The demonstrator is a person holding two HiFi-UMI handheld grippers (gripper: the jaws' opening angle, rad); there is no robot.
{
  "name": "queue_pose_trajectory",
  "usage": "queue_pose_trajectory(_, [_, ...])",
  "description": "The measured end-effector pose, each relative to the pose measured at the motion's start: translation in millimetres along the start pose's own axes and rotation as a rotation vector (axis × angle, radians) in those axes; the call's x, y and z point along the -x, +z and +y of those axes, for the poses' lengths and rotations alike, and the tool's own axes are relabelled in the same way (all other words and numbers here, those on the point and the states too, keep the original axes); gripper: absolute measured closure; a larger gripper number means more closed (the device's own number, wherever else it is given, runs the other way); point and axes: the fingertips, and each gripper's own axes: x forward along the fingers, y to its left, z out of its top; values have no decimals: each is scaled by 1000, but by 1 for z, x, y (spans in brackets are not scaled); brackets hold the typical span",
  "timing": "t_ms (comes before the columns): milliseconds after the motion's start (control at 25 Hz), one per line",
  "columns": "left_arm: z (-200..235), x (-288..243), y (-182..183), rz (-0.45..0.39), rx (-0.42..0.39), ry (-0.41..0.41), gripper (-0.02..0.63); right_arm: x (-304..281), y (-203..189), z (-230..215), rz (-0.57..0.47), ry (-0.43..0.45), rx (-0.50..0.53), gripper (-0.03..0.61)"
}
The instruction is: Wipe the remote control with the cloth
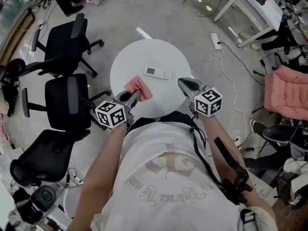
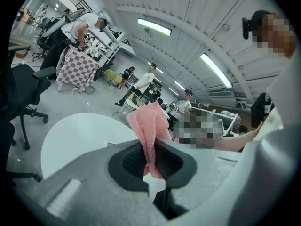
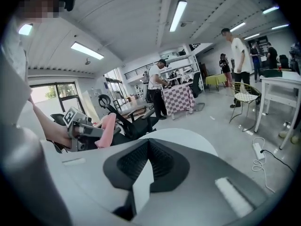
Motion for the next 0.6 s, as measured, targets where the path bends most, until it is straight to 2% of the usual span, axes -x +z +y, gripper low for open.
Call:
queue_pose_trajectory(280, [-9,1,-10,30,-23,-37,594,14,-7,15,-47,-19,-1,572])
queue_pose_trajectory(600, [-15,-6,-6,33,-55,-73,594,20,-7,21,-67,-24,16,571])
